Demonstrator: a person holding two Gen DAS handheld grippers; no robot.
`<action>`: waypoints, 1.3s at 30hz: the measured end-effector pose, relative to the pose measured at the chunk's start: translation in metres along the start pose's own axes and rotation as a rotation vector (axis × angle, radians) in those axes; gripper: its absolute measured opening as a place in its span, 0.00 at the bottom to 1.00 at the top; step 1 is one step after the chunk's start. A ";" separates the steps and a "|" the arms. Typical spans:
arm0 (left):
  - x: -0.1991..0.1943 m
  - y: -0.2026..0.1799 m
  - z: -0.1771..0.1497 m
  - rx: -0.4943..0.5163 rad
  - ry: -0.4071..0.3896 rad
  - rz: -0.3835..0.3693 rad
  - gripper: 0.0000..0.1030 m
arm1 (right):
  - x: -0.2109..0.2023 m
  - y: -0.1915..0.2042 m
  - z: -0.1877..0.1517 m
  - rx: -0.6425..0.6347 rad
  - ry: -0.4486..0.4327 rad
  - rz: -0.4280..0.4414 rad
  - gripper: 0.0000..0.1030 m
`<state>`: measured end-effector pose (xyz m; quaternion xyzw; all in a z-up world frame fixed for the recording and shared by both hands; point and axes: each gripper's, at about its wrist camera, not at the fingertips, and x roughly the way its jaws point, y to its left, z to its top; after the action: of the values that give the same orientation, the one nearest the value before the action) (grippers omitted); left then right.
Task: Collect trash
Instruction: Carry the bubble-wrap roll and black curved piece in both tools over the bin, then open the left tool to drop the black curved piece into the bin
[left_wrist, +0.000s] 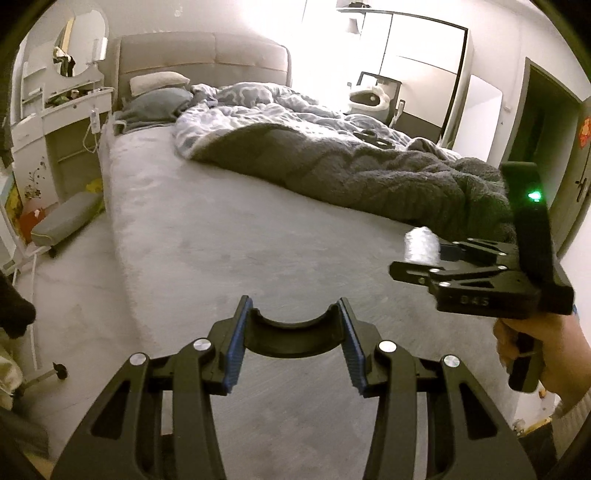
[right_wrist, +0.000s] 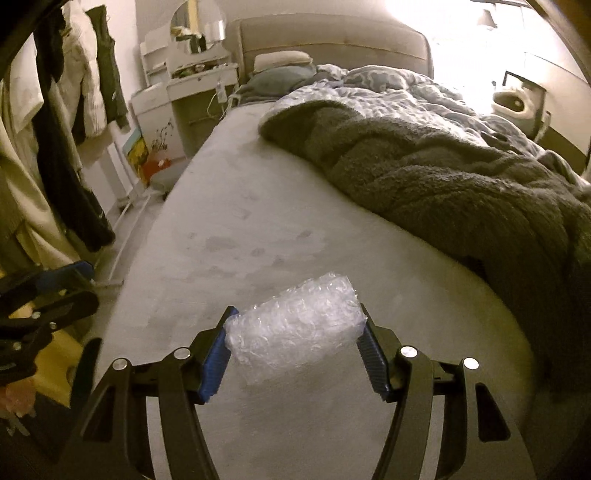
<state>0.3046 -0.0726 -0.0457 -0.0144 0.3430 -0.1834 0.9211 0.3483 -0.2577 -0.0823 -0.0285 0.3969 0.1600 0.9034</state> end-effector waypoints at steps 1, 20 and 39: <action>-0.003 0.003 -0.001 -0.001 -0.001 0.003 0.47 | -0.003 0.005 -0.001 0.006 -0.006 -0.006 0.62; -0.055 0.062 -0.055 -0.031 0.031 0.093 0.47 | -0.040 0.096 -0.041 0.154 -0.068 -0.041 0.62; -0.064 0.132 -0.143 -0.165 0.225 0.174 0.47 | -0.028 0.197 -0.064 0.068 -0.014 0.071 0.62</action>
<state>0.2119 0.0874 -0.1349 -0.0395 0.4578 -0.0745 0.8850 0.2236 -0.0897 -0.0912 0.0173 0.3963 0.1787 0.9004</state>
